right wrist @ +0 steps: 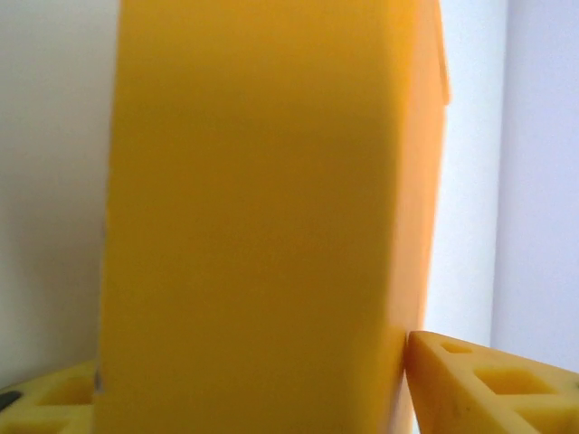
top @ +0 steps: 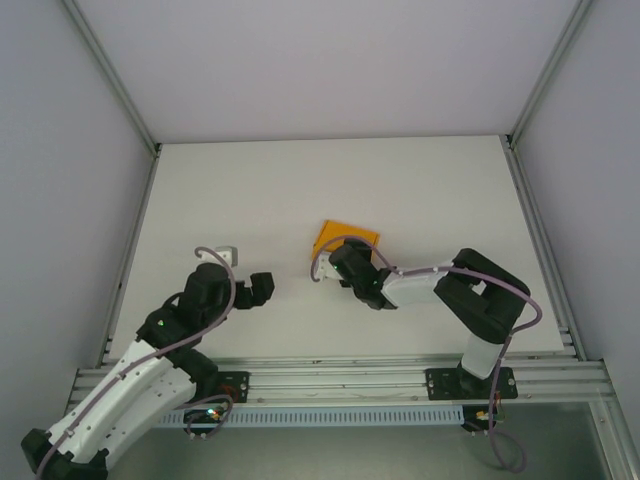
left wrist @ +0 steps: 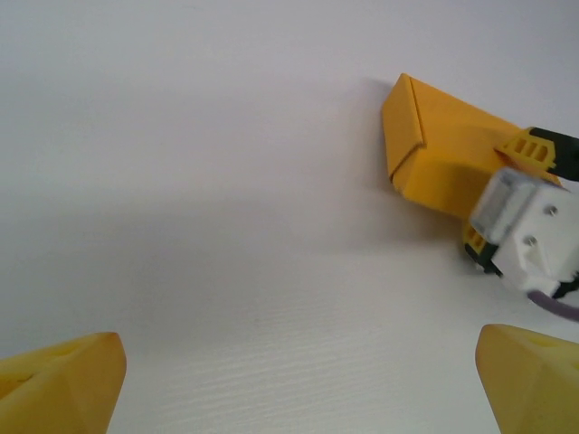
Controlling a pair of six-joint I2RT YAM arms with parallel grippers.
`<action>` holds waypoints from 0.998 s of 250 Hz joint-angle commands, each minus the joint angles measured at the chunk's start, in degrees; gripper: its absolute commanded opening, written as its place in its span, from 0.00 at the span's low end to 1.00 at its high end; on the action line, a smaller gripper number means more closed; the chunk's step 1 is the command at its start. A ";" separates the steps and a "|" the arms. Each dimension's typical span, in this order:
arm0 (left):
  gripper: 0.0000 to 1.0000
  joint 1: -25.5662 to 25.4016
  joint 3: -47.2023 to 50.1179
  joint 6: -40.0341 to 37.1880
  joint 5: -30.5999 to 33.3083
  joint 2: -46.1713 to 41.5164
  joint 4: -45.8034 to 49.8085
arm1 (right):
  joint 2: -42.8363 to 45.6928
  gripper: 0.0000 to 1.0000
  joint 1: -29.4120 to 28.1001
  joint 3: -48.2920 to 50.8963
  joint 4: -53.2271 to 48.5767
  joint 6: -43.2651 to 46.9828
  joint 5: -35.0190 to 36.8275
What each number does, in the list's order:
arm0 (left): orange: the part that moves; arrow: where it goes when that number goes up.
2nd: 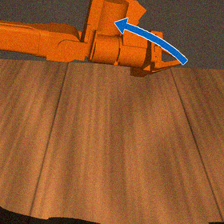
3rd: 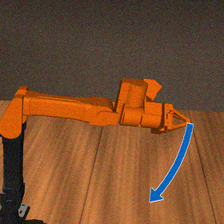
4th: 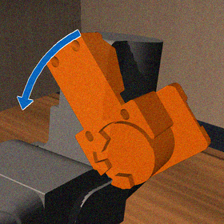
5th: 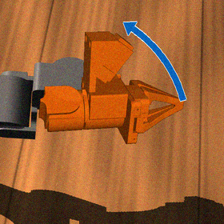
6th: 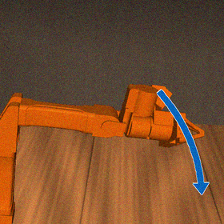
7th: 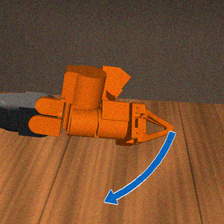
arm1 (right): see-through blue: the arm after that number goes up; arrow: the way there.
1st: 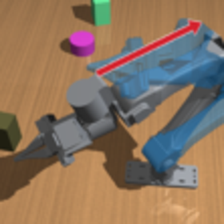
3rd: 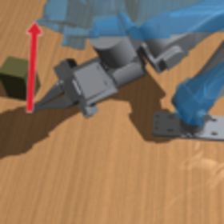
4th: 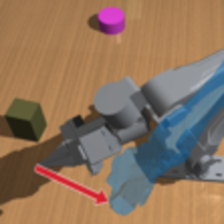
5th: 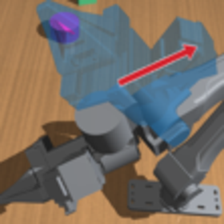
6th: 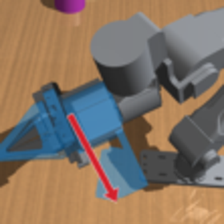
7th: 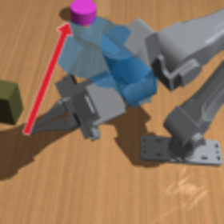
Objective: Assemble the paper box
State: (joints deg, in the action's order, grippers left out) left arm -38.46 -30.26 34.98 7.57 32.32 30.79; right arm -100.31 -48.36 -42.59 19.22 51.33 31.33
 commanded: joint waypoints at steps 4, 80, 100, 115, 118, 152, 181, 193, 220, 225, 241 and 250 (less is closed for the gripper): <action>1.00 0.68 0.54 0.78 0.96 0.42 0.78 | 2.55 0.70 -0.47 1.45 0.67 3.39 -5.41; 1.00 0.91 1.99 -0.81 -5.43 3.80 -5.06 | 11.21 1.00 -1.09 -2.23 -21.80 -5.06 -14.93; 1.00 0.75 2.79 -1.72 -9.78 5.97 -8.44 | 15.42 1.00 -1.03 -3.44 -27.00 -7.82 -20.30; 1.00 0.62 3.79 -2.36 -13.55 7.74 -11.93 | 19.21 1.00 -0.44 -3.69 -28.56 -9.74 -25.12; 1.00 0.61 3.91 -2.35 -14.28 8.10 -12.78 | 19.61 1.00 -0.16 -3.65 -28.58 -10.21 -26.16; 0.94 -1.18 7.14 -0.63 -21.87 13.25 -26.92 | 25.58 1.00 8.75 -6.07 -26.66 -24.79 -36.21; 0.89 -4.55 6.53 -0.97 -22.59 20.36 -36.00 | 20.02 1.00 19.50 -12.64 -27.63 -41.85 -42.44; 0.89 -6.34 4.56 -2.25 -21.32 24.20 -37.00 | 15.38 1.00 21.90 -16.89 -30.46 -46.65 -42.54; 0.88 -9.42 -0.41 -3.42 -20.31 35.40 -40.33 | 4.74 0.97 24.53 -26.02 -36.52 -51.20 -42.81; 0.87 -9.57 -1.34 -3.47 -21.08 37.73 -41.36 | 2.90 0.96 24.84 -27.54 -37.35 -51.39 -43.04; 0.87 -10.11 -4.79 -3.25 -23.33 44.56 -43.39 | -2.24 0.95 25.40 -31.53 -39.16 -52.07 -43.25; 0.86 -10.40 -6.44 -3.30 -24.25 47.72 -44.15 | -4.64 0.94 25.53 -33.51 -39.97 -52.06 -43.66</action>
State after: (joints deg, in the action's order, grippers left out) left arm -48.03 -31.27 33.21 -13.04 71.55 -5.80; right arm -97.69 -23.18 -71.33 -12.10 6.50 -8.47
